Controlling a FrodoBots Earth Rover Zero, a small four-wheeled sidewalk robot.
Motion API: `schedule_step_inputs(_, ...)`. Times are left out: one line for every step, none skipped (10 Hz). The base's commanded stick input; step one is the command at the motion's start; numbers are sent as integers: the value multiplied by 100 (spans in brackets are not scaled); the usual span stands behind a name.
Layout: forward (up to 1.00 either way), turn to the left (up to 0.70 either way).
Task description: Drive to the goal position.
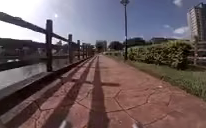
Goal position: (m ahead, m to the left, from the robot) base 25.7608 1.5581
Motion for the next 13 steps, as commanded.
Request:
schedule_step_inputs(50,0)
schedule_step_inputs(50,0)
schedule_step_inputs(50,0)
schedule_step_inputs(50,0)
schedule_step_inputs(50,0)
schedule_step_inputs(50,0)
schedule_step_inputs(50,0)
schedule_step_inputs(50,0)
schedule_step_inputs(50,3)
schedule_step_inputs(50,9)
schedule_step_inputs(50,-1)
schedule_step_inputs(50,-32)
schedule_step_inputs(50,-22)
